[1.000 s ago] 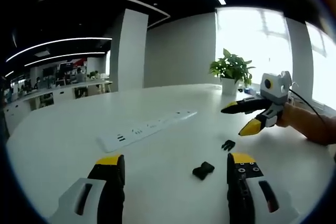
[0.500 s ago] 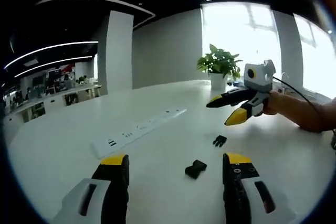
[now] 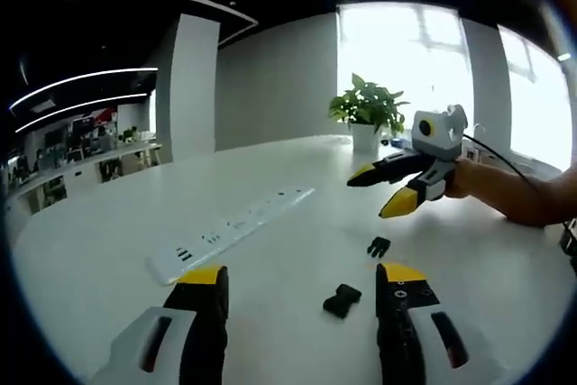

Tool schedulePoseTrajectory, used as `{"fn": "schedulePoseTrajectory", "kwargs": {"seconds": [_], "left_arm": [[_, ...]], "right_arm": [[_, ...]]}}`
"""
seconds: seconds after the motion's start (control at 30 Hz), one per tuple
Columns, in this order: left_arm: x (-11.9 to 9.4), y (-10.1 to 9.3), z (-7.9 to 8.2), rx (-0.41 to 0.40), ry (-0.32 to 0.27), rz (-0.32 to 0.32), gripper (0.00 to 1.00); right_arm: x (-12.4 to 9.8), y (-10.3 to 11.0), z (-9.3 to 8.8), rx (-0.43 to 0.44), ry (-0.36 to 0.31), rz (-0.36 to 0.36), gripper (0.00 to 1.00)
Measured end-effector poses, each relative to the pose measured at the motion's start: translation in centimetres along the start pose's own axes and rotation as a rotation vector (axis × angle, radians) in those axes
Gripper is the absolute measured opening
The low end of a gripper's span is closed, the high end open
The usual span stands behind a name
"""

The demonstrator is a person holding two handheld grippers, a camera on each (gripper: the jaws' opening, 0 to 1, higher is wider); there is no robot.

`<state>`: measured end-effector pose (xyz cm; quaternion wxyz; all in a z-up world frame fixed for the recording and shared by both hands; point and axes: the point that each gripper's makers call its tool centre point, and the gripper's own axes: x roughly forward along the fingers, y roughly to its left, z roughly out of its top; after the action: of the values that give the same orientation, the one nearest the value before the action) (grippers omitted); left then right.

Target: Snap the two parts of the plastic buckle together until the buckle closes and remains connected.

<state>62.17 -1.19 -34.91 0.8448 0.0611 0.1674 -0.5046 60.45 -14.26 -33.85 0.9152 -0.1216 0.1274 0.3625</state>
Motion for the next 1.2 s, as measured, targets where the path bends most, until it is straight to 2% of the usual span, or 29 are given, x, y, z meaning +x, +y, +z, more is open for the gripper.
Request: {"fn": "schedulePoseTrajectory", "kwargs": {"seconds": [0.23, 0.33, 0.57, 0.73, 0.83, 0.9, 1.07, 1.2], "left_arm": [[0.1, -0.6, 0.2, 0.084, 0.001, -0.071, 0.66], [0.0, -1.4, 0.1, 0.078, -0.002, -0.11, 0.65], [-0.1, -2.7, -1.1, 0.083, 0.047, -0.163, 0.64], [-0.1, -2.6, -1.8, 0.103, 0.076, -0.166, 0.62], [-0.3, -2.8, -1.6, 0.1, 0.068, -0.174, 0.59], [-0.4, -2.9, -1.5, 0.117, 0.059, -0.185, 0.54], [-0.5, -3.0, -1.7, 0.114, 0.065, -0.194, 0.5], [-0.6, -2.9, -1.9, 0.115, 0.075, -0.191, 0.48]], "right_arm": [[0.0, 0.2, 0.4, -0.014, -0.01, 0.021, 0.5], [0.1, 0.6, 0.6, -0.013, -0.023, 0.043, 0.5], [0.0, 1.4, 1.0, -0.026, -0.039, 0.069, 0.49], [0.1, 1.5, 0.9, -0.035, -0.039, 0.085, 0.49], [0.1, 1.8, 0.9, -0.036, -0.04, 0.098, 0.48], [0.1, 2.1, 0.9, -0.052, -0.045, 0.102, 0.47], [0.4, 3.2, 0.5, -0.069, -0.035, 0.151, 0.47], [0.3, 4.0, 0.8, -0.045, -0.056, 0.189, 0.49]]}}
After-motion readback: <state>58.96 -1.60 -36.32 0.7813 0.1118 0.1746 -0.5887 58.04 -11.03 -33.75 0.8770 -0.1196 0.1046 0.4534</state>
